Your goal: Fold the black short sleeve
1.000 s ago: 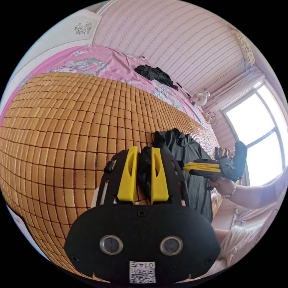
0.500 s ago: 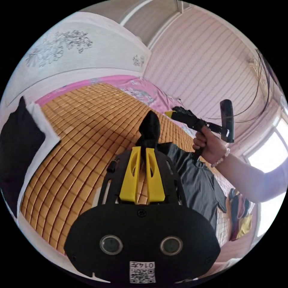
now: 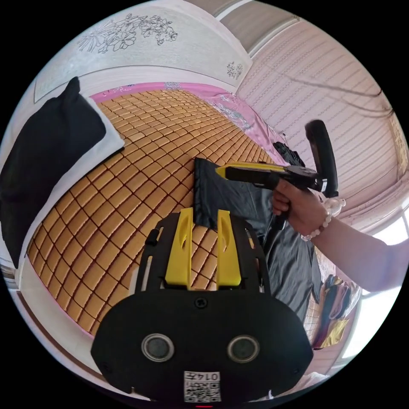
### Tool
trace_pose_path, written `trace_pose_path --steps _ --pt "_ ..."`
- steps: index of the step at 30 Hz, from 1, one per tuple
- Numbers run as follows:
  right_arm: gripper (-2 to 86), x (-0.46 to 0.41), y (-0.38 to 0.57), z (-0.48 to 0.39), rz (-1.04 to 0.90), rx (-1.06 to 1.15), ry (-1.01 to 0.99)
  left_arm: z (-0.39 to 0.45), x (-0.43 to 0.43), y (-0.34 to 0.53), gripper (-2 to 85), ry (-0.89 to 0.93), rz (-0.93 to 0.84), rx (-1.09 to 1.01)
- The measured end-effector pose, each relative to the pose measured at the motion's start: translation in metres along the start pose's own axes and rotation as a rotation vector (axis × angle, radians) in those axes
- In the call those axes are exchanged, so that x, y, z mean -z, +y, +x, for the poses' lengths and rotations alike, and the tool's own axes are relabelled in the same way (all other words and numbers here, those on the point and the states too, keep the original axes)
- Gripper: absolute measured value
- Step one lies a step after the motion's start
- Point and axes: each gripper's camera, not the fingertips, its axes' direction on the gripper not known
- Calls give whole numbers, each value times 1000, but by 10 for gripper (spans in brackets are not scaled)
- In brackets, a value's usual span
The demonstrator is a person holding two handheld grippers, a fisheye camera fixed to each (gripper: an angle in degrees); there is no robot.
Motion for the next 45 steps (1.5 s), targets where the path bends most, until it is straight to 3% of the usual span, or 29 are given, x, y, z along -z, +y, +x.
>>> trace_pose_path --steps 7,11,15,21,23,26,31,35,45 --pt "82 -32 -35 -23 -86 -3 183 22 -34 1 45 -136 -95 -92" --pt "35 -20 -34 -8 -74 -86 168 26 -39 3 7 -97 -139 -101" --pt "11 38 -7 22 59 -177 4 40 -37 13 -8 -103 -113 -131" --pt "7 201 105 55 415 -320 -58 107 1 36 -10 103 77 -361" --pt "8 247 150 55 463 -368 -12 146 11 47 -10 253 85 -466" --pt "13 306 226 47 459 -477 63 198 12 72 -8 414 23 -597" --pt "59 315 343 41 192 -734 143 251 -29 130 26 538 -195 -684" --pt "75 316 375 51 157 -851 101 267 -69 163 54 480 -372 -708" --pt "86 323 234 106 270 -514 117 263 -123 136 54 137 -256 -696"
